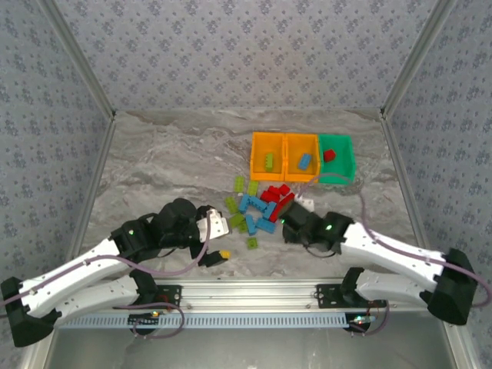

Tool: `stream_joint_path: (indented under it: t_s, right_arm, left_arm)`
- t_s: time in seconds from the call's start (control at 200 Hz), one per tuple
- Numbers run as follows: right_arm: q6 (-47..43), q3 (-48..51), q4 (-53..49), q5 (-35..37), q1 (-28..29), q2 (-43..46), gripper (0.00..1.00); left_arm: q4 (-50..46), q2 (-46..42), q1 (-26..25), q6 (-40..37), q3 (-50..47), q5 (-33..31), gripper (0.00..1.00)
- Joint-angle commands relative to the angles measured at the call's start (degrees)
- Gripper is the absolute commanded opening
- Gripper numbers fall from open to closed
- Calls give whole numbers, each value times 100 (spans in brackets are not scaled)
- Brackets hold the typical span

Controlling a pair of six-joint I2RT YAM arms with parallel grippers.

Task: Sort the legos into containers by color

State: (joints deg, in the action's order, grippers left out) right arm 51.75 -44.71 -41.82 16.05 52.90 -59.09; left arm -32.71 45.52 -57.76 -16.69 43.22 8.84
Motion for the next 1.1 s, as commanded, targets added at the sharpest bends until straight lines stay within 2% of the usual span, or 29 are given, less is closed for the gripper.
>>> stream_joint_path:
  t_s: [0.0,0.1,0.21,0.47,0.655,0.74,0.855,0.909,0.994,1.034,1.094]
  right_arm:
    - [-1449,-508,1,719,-979,211,21]
    - [-2376,-830,1012,363,-2147,-251,21]
    - [-2869,-1478,1619,256,-2849,-1399,20]
    - [-3154,-3443,1852,29,-3394,-4241,24]
    - [-3127,-4102,1815,-195,-3707,-5111,35]
    - [-3120,-4234,1659,-281,-3710,-5112,41]
    - [-3042,-4099,1527,-420,-3699,-4705,45]
    - [-2966,-3983,1368,-498,-3687,-4365,46]
    - [-2791,-3533,1214,-689,-3619,-3497,46]
    - [-2695,-3218,1211,-933,-3558,-3004,49]
    - [-2570,-2705,1195,-1350,-3433,-2232,59]
  left_arm:
    - [350,-94,57,-23,20,180,99]
    - [362,-101,178,-19,21,193,99]
    - [388,-145,273,41,-11,167,99]
    - [362,-268,291,51,-51,-46,99]
    - [493,-248,291,416,-62,-226,99]
    - [692,-208,285,1109,-13,-518,99]
    - [823,84,78,2755,183,-1527,98]
    - [698,353,-100,3733,349,-2070,93]
    - [468,880,-456,4993,640,-2469,89]
    - [377,1159,-683,5586,758,-2735,87]
    - [312,1612,-1005,6441,865,-3083,85]
